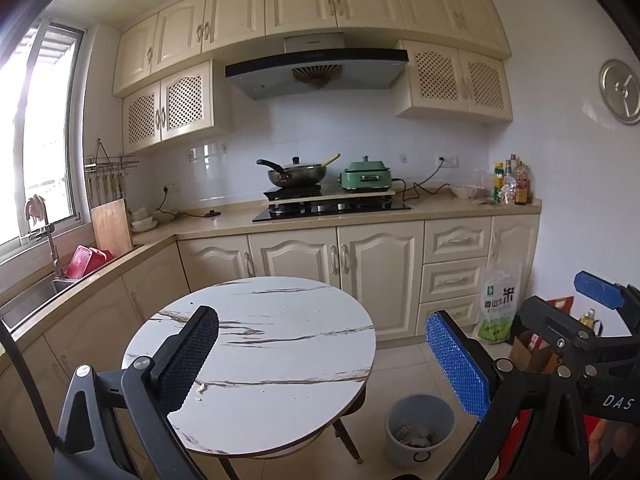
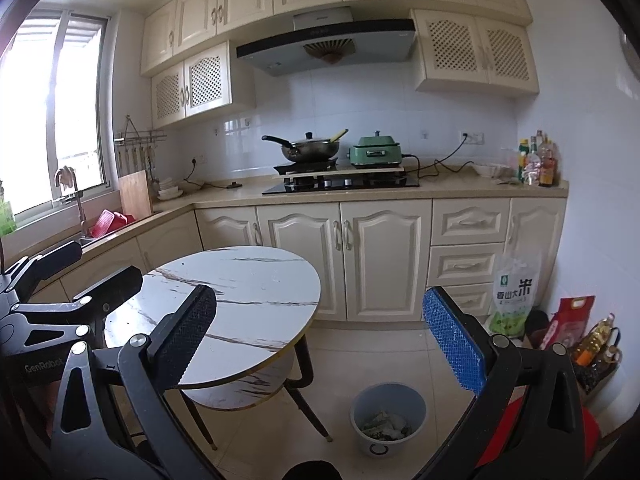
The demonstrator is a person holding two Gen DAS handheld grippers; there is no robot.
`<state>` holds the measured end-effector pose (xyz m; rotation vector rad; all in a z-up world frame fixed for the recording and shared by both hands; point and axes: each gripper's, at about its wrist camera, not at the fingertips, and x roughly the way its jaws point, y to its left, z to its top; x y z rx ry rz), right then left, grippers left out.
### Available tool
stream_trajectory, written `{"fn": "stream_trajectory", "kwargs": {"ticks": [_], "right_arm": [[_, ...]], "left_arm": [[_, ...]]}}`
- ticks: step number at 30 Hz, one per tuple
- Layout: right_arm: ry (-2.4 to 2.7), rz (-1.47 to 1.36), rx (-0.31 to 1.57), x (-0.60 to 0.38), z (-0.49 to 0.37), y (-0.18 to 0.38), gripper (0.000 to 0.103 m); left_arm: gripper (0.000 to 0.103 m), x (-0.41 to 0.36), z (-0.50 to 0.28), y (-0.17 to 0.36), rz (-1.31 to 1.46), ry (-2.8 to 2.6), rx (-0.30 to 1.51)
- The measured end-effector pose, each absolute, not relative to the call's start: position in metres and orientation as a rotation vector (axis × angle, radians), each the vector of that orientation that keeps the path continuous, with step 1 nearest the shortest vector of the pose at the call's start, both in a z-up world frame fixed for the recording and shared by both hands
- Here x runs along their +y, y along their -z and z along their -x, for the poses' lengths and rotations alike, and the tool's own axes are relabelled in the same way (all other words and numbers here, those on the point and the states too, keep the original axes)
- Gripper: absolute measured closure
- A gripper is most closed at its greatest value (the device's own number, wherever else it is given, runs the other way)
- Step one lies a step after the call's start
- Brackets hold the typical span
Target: Collect trash
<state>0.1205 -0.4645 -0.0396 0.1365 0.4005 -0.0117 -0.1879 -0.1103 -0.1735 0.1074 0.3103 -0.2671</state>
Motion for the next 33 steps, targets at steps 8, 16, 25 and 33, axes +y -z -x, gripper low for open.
{"fn": "stream_trajectory", "kwargs": {"ticks": [8, 16, 25, 33], "right_arm": [[0.008, -0.132, 0.403, -0.463, -0.12, 0.04, 0.0], [0.003, -0.131, 0.401, -0.463, -0.121, 0.039, 0.0], [-0.003, -0.13, 0.402, -0.462, -0.12, 0.04, 0.0], [-0.007, -0.126, 0.401, -0.461, -0.12, 0.04, 0.0]], "left_arm": [[0.001, -0.105, 0.188, 0.169, -0.106, 0.274, 0.304], [0.001, -0.099, 0.185, 0.165, -0.104, 0.272, 0.305], [0.001, -0.094, 0.186, 0.162, -0.101, 0.269, 0.299], [0.001, -0.096, 0.188, 0.162, -0.099, 0.265, 0.296]]}}
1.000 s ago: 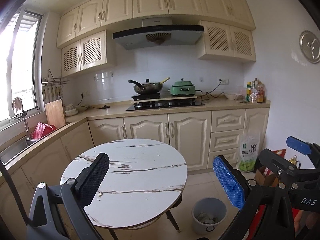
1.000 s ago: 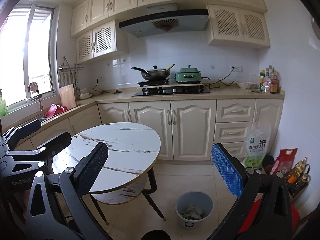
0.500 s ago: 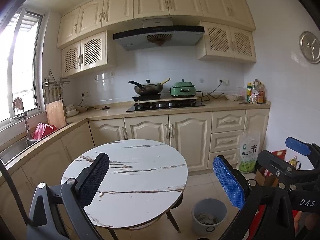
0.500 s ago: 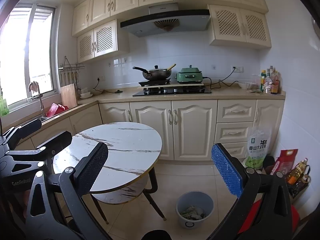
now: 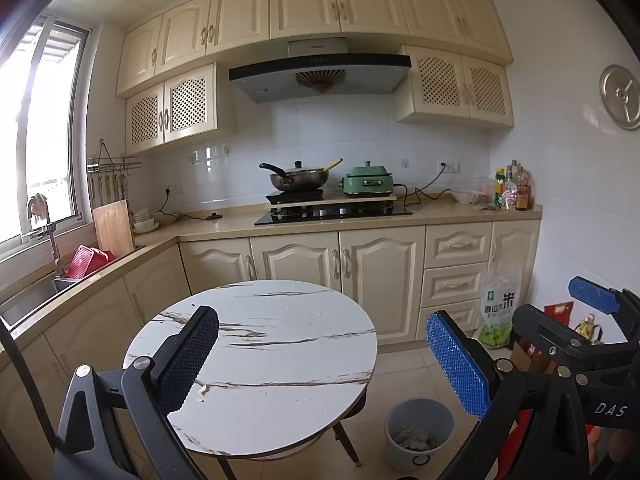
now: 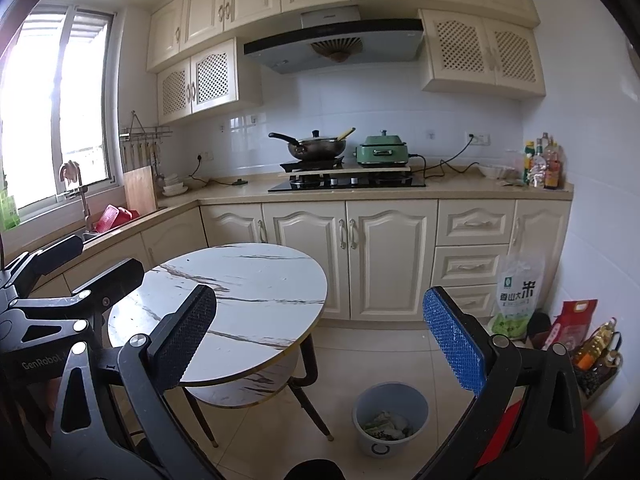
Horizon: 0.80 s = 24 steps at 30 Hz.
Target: Collect trash
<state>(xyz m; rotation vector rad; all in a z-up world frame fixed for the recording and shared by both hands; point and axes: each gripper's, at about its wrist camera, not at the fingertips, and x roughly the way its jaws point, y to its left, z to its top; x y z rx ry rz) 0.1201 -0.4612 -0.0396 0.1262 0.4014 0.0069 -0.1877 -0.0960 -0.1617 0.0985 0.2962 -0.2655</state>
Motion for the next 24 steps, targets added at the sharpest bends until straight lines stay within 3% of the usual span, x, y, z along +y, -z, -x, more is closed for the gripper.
{"fn": "stream_trajectory", "kwargs": {"ticks": [24], "right_arm": [[-0.012, -0.127, 0.406, -0.4635, -0.1202, 0.042, 0.0]], "left_arm": [[0.001, -0.0914, 0.1902, 0.1605, -0.096, 0.265, 0.296]]}}
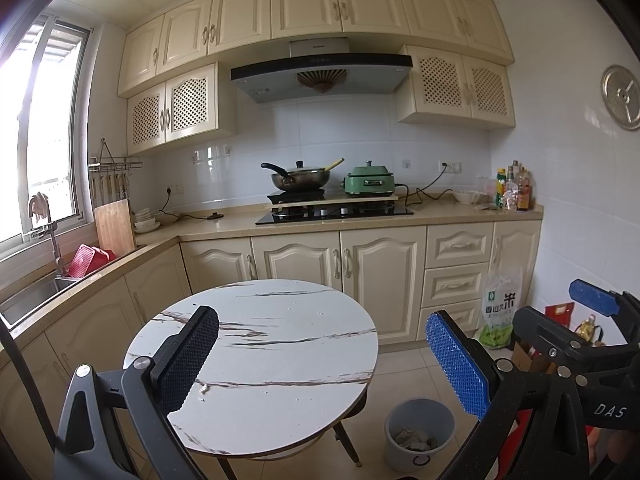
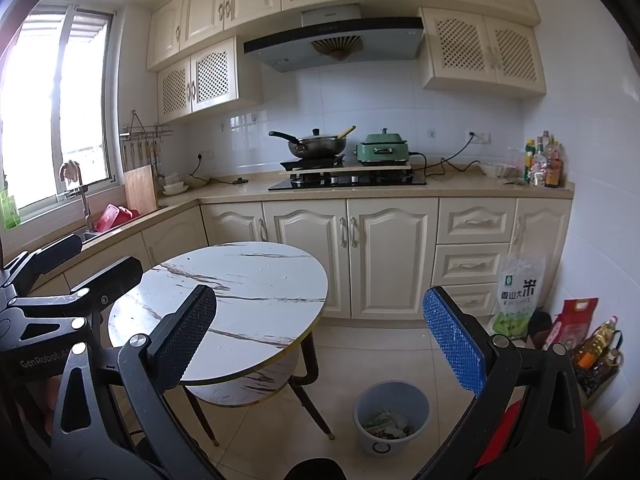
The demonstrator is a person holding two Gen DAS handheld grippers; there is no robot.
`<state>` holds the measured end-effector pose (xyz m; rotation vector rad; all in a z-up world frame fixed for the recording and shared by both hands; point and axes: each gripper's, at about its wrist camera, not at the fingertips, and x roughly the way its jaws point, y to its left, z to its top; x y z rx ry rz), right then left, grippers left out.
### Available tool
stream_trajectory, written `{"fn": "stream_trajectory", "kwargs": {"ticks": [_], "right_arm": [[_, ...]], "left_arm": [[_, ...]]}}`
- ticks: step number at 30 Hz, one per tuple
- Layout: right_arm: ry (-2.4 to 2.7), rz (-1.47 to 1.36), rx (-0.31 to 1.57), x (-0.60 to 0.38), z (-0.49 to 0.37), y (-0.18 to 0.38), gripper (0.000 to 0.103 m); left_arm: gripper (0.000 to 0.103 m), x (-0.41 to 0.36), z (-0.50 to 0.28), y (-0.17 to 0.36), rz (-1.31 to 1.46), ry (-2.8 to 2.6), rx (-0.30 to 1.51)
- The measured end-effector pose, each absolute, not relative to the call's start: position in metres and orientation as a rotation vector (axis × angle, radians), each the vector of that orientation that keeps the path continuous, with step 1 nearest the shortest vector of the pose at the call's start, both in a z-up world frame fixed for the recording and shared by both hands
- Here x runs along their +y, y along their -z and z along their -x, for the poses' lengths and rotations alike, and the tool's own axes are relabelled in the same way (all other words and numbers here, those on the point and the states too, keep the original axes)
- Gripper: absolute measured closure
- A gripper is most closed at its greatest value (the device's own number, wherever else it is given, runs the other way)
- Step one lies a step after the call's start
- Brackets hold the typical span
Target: Collect trash
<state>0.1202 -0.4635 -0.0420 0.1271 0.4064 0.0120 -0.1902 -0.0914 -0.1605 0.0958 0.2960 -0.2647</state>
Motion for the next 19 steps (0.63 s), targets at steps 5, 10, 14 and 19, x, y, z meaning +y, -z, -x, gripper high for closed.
{"fn": "stream_trajectory", "kwargs": {"ticks": [5, 10, 14, 19], "right_arm": [[-0.01, -0.132, 0.408, -0.4642, -0.1211, 0.0426, 0.0], [-0.009, -0.133, 0.408, -0.4644, -0.1218, 0.0425, 0.0], [-0.007, -0.134, 0.408, -0.4645, -0.1224, 0.043, 0.0], [-0.003, -0.14, 0.412, -0.4651, -0.1242, 0.0447, 0.0]], "left_arm": [[0.001, -0.0943, 0.1923, 0.1607, -0.1, 0.263, 0.295], [0.001, -0.0958, 0.1933, 0.1606, -0.102, 0.26, 0.297], [0.001, -0.093, 0.1924, 0.1601, -0.102, 0.26, 0.295], [0.001, -0.0955, 0.1917, 0.1594, -0.104, 0.259, 0.297]]}}
